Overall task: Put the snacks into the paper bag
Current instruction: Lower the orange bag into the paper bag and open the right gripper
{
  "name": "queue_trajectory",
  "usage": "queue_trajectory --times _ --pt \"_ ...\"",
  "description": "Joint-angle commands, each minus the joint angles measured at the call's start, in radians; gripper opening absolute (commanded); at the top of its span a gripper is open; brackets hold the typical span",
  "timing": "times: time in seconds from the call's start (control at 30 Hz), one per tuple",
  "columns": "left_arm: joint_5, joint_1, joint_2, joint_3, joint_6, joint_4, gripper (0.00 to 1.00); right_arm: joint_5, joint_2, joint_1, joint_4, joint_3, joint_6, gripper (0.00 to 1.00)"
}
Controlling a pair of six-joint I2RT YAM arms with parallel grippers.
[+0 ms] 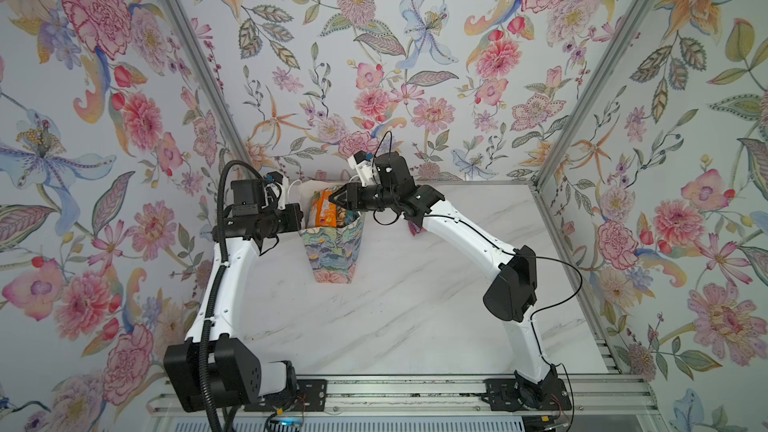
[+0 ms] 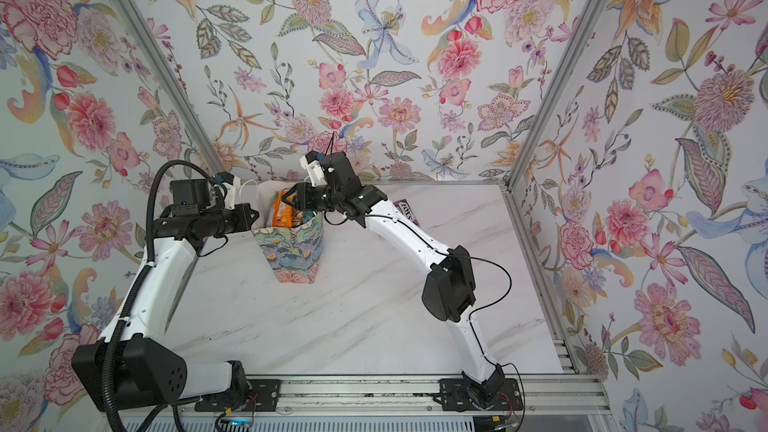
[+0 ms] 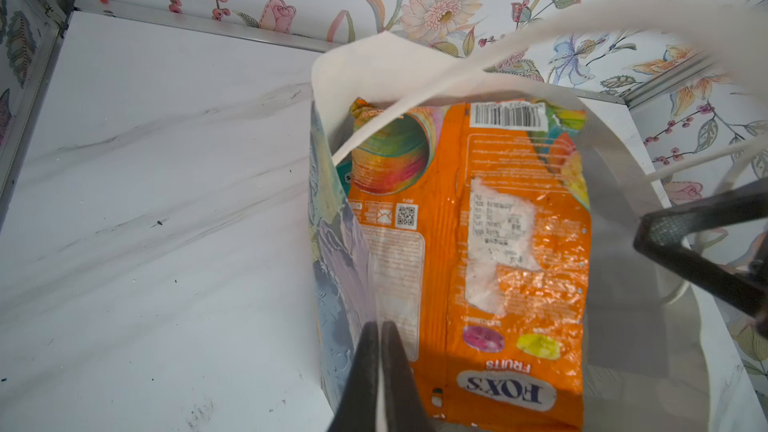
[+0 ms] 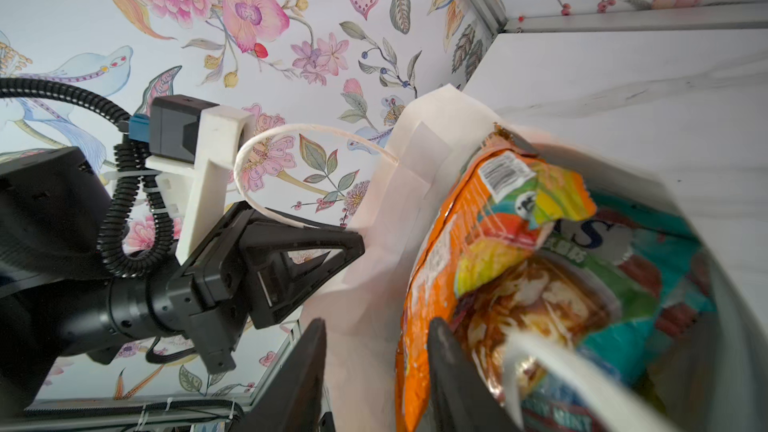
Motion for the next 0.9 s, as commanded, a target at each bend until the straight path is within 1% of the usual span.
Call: queue_trajectory --times 0.0,0.13,0.23,0.33,0.47,0.53,0.63,0.87 --pt "0.009 -0.006 -0.009 0.011 0.017 -0.037 0.03 0.075 -0.12 -0.028 0.034 -0.049 -0.03 0.44" --pt "0.01 -0.006 -0.011 0.01 0.015 -0.033 0.03 0.122 -0.2 -0.033 0.054 -0.115 -0.061 0.45" --pt "0.01 -0.006 -0.012 0.009 0.015 -0.034 0.04 0.156 -0.262 -0.034 0.056 -0.166 -0.092 0.48" --pt "0.011 -0.006 -0.012 0.01 0.017 -0.035 0.03 0.217 -0.336 -0.039 0.067 -0.252 -0.12 0.53" --pt "0.01 -0.006 -0.012 0.01 0.016 -0.036 0.03 0.305 -0.437 -0.042 0.09 -0.374 -0.146 0.54" --pt "0.009 -0.005 -0.012 0.01 0.015 -0.033 0.03 0.325 -0.465 -0.036 0.091 -0.399 -0.16 0.54" --pt "0.011 -0.006 -0.01 0.011 0.013 -0.032 0.04 0.338 -0.454 0.0 0.036 -0.358 -0.213 0.53" --pt "0.011 -0.006 -0.012 0.008 0.013 -0.033 0.03 0.377 -0.272 0.107 -0.18 -0.089 -0.335 0.51"
